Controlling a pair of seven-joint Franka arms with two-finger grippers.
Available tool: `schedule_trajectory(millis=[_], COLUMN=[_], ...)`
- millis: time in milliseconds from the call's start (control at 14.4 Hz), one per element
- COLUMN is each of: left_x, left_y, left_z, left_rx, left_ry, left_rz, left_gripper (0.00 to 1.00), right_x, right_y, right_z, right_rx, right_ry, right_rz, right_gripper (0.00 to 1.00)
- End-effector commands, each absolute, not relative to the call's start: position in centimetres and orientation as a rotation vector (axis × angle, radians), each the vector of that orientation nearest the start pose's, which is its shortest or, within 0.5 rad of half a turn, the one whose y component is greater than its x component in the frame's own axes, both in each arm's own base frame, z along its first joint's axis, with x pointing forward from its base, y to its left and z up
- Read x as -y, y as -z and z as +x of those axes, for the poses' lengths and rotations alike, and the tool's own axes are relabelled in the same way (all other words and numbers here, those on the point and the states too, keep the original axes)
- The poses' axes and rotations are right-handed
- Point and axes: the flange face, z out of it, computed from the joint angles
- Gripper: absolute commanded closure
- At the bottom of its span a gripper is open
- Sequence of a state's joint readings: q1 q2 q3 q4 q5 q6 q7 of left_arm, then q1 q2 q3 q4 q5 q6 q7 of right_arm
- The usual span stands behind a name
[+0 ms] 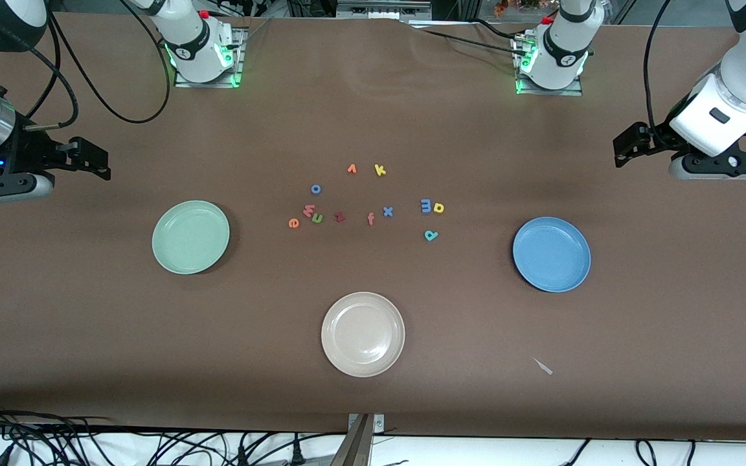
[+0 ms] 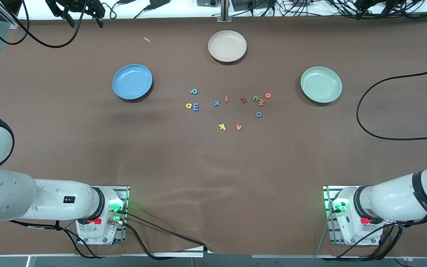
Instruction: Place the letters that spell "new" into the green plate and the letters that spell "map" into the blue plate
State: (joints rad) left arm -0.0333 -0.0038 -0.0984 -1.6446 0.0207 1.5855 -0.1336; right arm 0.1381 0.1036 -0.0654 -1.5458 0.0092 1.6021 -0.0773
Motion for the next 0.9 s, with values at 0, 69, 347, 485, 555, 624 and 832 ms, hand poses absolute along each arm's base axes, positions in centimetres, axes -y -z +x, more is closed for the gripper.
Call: schedule_trajectory(millis=[0, 69, 347, 485, 555, 624, 832], left_x=[7.12, 7.12, 7.21, 7.54, 7.79, 7.89, 7.97], left_y=[-59.54, -59.54, -59.54, -59.54, -59.46, -59.39, -59.38], left_z=[54.78, 54.78, 54.77, 54.73, 54.73, 54.78, 54.76], left_rx=[-0.028, -0.028, -0.030, -0.040, -0.044, -0.045, -0.047], left_ry=[-0.089, -0.089, -0.089, -0.089, -0.091, -0.091, -0.093], left_rz=[-3.096, -3.096, -3.096, -3.095, -3.095, -3.095, -3.103], left_gripper=[0.00, 0.00, 0.00, 0.00, 0.00, 0.00, 0.00], right_x=[-4.80, -4.80, -4.71, -4.71, -4.80, -4.71, -4.71], right_y=[-58.50, -58.51, -58.50, -58.50, -58.60, -58.60, -58.50], right_z=[58.06, 58.08, 58.07, 58.07, 58.04, 58.05, 58.07], right_rx=[0.226, 0.226, 0.226, 0.226, 0.228, 0.226, 0.226], right_ry=[-0.082, -0.079, -0.082, -0.082, -0.077, -0.077, -0.082], right_rz=[-3.131, -3.131, -3.131, -3.131, -3.131, -3.131, -3.131], right_gripper=[0.00, 0.00, 0.00, 0.00, 0.00, 0.00, 0.00])
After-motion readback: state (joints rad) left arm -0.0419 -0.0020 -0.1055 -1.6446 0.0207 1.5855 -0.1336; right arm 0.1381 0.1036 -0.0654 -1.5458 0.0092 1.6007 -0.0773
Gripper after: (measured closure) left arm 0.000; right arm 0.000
